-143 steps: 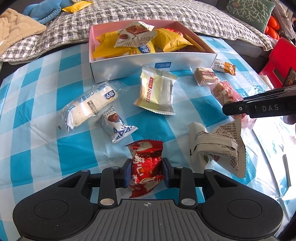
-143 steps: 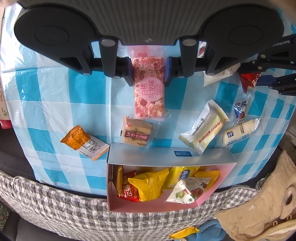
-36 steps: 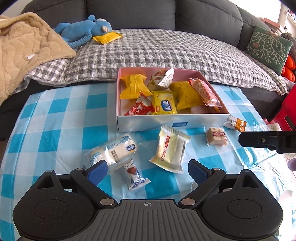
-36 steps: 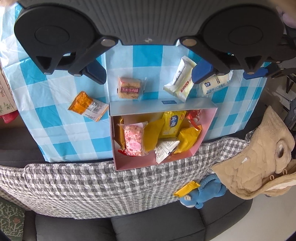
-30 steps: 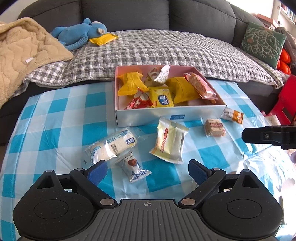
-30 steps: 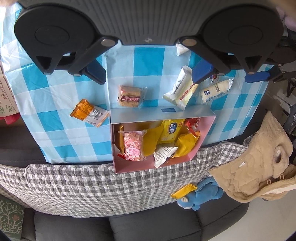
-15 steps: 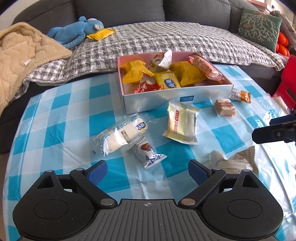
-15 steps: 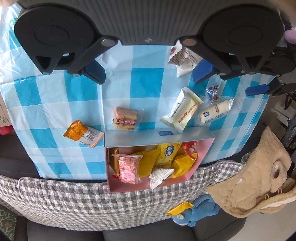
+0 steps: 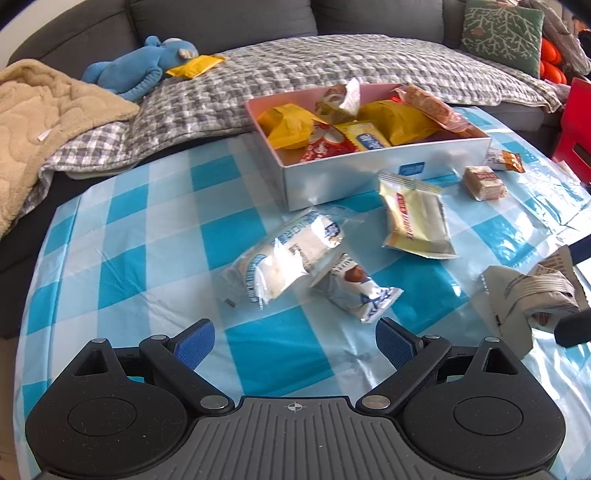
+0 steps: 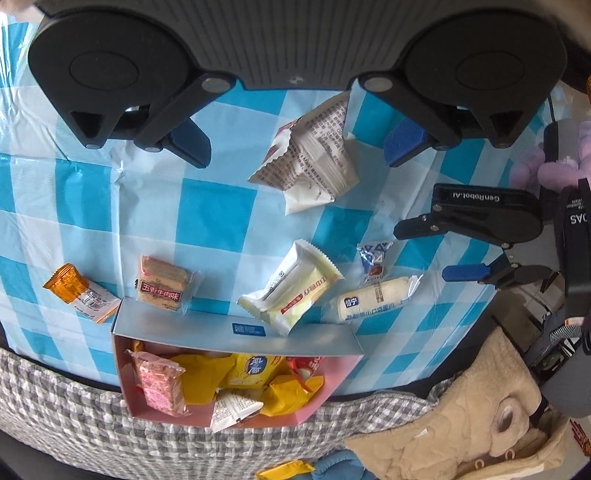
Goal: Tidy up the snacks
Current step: 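Grasp the newspaper-print paper snack bag with the right tool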
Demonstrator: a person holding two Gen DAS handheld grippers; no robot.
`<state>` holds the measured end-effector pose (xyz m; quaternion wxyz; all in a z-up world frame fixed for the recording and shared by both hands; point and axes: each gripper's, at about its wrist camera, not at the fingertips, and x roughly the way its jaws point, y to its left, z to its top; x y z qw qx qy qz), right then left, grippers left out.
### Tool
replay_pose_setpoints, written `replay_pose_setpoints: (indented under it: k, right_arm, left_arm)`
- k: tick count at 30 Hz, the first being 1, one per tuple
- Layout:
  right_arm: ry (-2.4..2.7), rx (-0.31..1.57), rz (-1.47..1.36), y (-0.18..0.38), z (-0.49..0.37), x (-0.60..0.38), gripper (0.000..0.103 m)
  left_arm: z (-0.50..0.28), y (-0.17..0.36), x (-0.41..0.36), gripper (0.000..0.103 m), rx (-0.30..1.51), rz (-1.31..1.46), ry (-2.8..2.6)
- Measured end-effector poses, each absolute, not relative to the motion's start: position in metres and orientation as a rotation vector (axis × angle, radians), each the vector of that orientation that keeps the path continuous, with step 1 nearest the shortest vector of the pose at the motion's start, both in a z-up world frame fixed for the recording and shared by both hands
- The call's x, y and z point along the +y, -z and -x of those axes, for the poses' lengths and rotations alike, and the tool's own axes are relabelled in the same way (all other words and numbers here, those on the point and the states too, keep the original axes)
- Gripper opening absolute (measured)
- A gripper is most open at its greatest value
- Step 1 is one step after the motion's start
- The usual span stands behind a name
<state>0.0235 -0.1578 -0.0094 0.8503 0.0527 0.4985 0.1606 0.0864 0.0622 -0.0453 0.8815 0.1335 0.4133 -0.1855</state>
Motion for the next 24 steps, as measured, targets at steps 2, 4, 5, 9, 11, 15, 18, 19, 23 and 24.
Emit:
replay_pose_setpoints:
  k: [2,4,5,9,11,15,18,19,23,24]
  right_arm:
    - [-0.338,1.063,-0.097,0.014,-0.024,-0.154,0.097]
    - [-0.340,1.074,-0.086,0.018,-0.025,-0.152,0.093]
    - [-0.340,1.079,-0.078,0.020,-0.025,-0.150,0.091]
    - [-0.337,1.085,-0.043,0.026,-0.027,-0.146,0.077]
    - [-0.343,1.086,-0.044,0.029,-0.028,-0.146,0.074]
    - [-0.358,1.074,-0.045,0.028,-0.028,-0.145,0.052]
    - [-0.361,1.070,-0.048,0.026,-0.029,-0.145,0.047]
    - [-0.361,1.068,-0.048,0.026,-0.029,-0.146,0.047]
    - [-0.357,1.049,-0.045,0.020,-0.029,-0.147,0.041]
    - [-0.352,1.043,-0.043,0.019,-0.028,-0.147,0.040]
  left_arm:
    - [-0.089,0.045,0.066,0.095,0.860,-0.248,0.383]
    - [-0.092,0.046,0.067,0.095,0.866,-0.214,0.389]
    - [-0.092,0.046,0.066,0.095,0.869,-0.203,0.395]
    - [-0.091,0.046,0.056,0.093,0.867,-0.208,0.427]
    - [-0.091,0.047,0.051,0.093,0.872,-0.209,0.438]
    - [-0.091,0.049,0.043,0.091,0.877,-0.208,0.439]
    - [-0.093,0.049,0.040,0.088,0.877,-0.198,0.419]
    - [-0.094,0.048,0.039,0.086,0.879,-0.192,0.407]
    - [-0.096,0.044,0.038,0.075,0.890,-0.179,0.352]
    - [-0.096,0.042,0.038,0.072,0.892,-0.180,0.341]
